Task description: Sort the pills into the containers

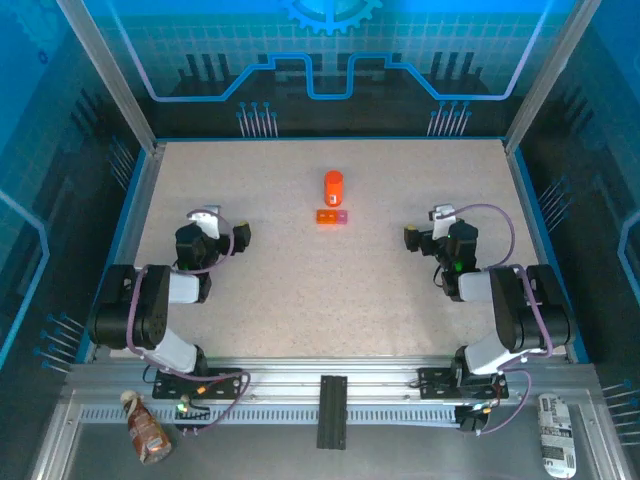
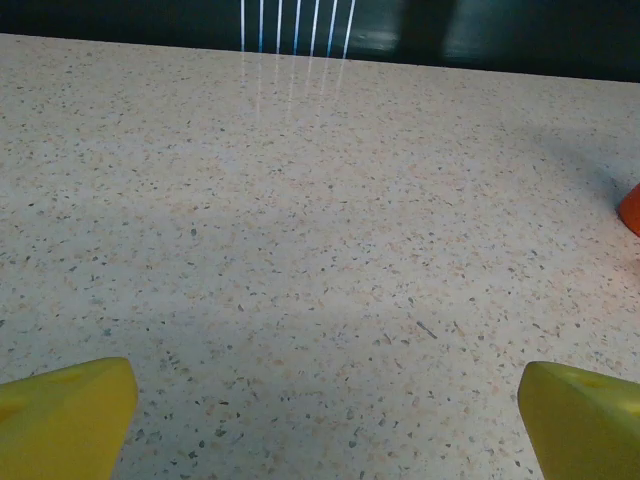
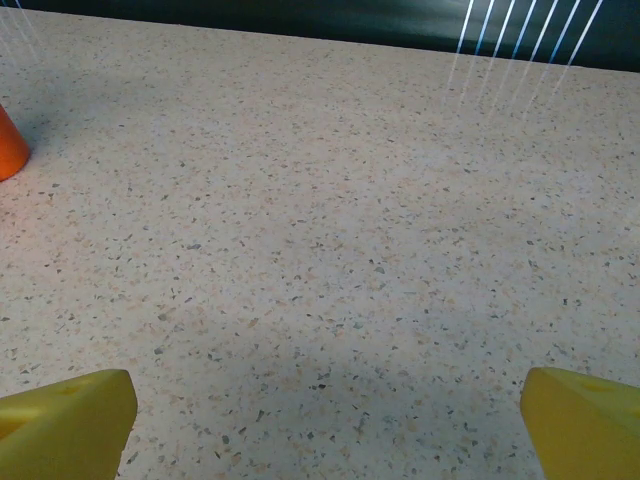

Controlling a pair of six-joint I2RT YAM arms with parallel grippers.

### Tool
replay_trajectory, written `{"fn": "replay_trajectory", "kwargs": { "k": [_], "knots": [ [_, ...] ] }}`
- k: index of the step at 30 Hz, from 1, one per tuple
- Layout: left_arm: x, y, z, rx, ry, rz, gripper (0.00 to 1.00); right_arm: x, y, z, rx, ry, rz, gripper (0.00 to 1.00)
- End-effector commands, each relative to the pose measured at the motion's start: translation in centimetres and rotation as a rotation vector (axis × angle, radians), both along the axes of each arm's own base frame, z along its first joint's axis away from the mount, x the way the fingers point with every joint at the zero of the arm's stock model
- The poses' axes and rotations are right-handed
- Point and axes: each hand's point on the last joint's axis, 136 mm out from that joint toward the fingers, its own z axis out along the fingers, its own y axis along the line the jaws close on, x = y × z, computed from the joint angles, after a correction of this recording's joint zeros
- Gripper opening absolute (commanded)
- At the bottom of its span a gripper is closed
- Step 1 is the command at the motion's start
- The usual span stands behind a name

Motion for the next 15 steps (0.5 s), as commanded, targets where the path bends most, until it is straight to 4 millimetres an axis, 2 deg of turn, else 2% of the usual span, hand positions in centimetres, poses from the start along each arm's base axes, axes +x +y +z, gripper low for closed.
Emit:
{"fn": "replay_trajectory", "kwargs": {
  "k": [1, 15],
  "knots": [
    [0.08, -0.13, 0.76, -0.022, -0.027, -0.010, 0.99, 0.55, 0.38, 1.22, -0.007, -0.043, 0.013, 1.00],
    [0.36, -0.12, 0.60, 0.003, -0.012, 0.011, 0.99, 0.60, 0.35, 1.17, -0.001, -0.036, 0.013, 1.00]
  ]
}}
